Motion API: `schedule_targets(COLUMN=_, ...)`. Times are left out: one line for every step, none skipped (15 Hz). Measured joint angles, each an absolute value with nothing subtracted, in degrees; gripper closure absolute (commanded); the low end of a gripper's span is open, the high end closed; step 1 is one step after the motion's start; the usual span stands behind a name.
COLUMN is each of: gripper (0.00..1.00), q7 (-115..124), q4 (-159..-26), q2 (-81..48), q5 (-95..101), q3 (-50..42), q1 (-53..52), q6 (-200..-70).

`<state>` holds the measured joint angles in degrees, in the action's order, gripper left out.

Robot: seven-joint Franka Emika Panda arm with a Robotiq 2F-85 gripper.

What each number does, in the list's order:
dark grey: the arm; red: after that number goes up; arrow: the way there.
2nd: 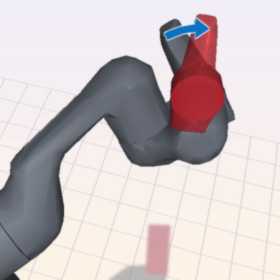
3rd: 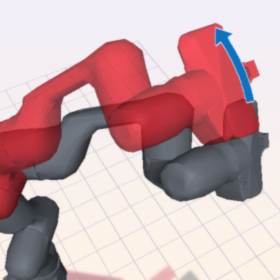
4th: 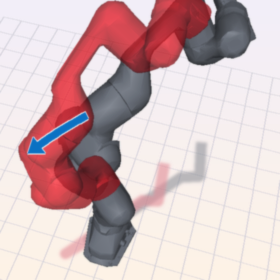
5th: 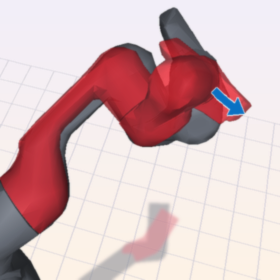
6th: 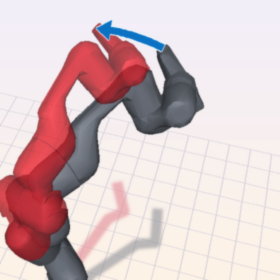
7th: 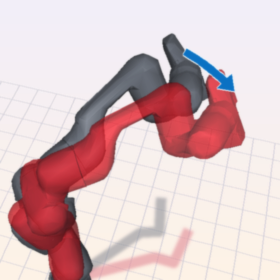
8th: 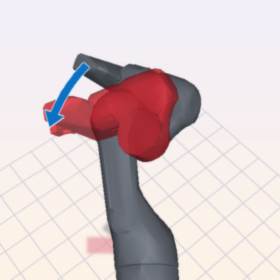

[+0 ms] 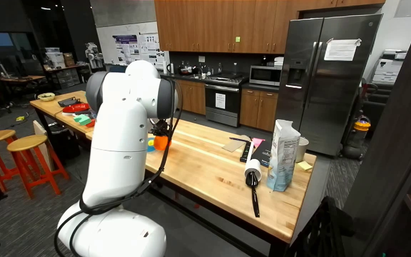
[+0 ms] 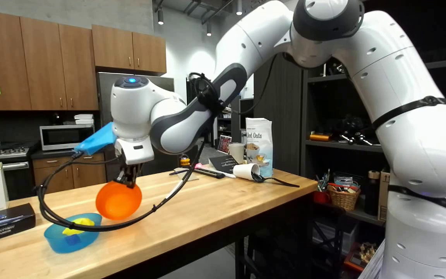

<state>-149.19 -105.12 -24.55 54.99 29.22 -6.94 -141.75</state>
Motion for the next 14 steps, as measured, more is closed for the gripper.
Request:
schedule_targets(gripper=0.99, q7=-149.2, q4=-106.5, q2=-25.1, q5=53.5, q3=31.2, q1=-4.3, q6=-143.2)
schedule_targets(gripper=0.99, q7=-149.2, q4=-108.0, q2=-25.8, q5=52.0, q3=33.5, q1=-1.3, q6=-144.5)
schedule_targets(gripper=0.99, q7=-149.1, q4=-108.9, q2=-26.4, q5=50.6, q3=35.8, q1=1.6, q6=-145.6)
schedule_targets(gripper=0.99, q7=-149.1, q4=-109.6, q2=-26.8, q5=49.1, q3=38.3, q1=4.5, q6=-146.2)
schedule_targets(gripper=0.99, q7=-149.1, q4=-110.3, q2=-27.2, q5=47.2, q3=40.9, q1=7.5, q6=-146.3)
schedule_targets(gripper=0.99, q7=-149.1, q4=-110.8, q2=-27.7, q5=45.4, q3=43.4, q1=10.2, q6=-146.3)
schedule_targets(gripper=0.99, q7=-149.1, q4=-111.4, q2=-28.2, q5=43.4, q3=45.5, q1=12.7, q6=-146.2)
schedule_targets(gripper=0.99, q7=-149.0, q4=-111.9, q2=-28.6, q5=41.1, q3=47.1, q1=14.7, q6=-146.0)
schedule_targets(gripper=0.99, q7=-149.0, q4=-112.4, q2=-29.0, q5=38.6, q3=48.4, q1=16.5, q6=-145.8)
schedule_targets(gripper=0.99, q7=-149.1, q4=-112.8, q2=-29.2, q5=36.2, q3=49.5, q1=18.0, q6=-145.5)
schedule_targets(gripper=0.99, q7=-149.1, q4=-113.2, q2=-29.3, q5=34.1, q3=50.3, q1=19.4, q6=-145.0)
schedule_targets(gripper=0.99, q7=-149.0, q4=-113.6, q2=-29.3, q5=32.3, q3=50.9, q1=20.5, q6=-144.7)
schedule_targets(gripper=0.99, q7=-149.0, q4=-113.9, q2=-29.2, q5=30.9, q3=51.5, q1=21.5, q6=-144.5)
schedule_targets(gripper=0.99, q7=-149.0, q4=-114.2, q2=-29.2, q5=30.0, q3=51.9, q1=22.4, q6=-144.5)
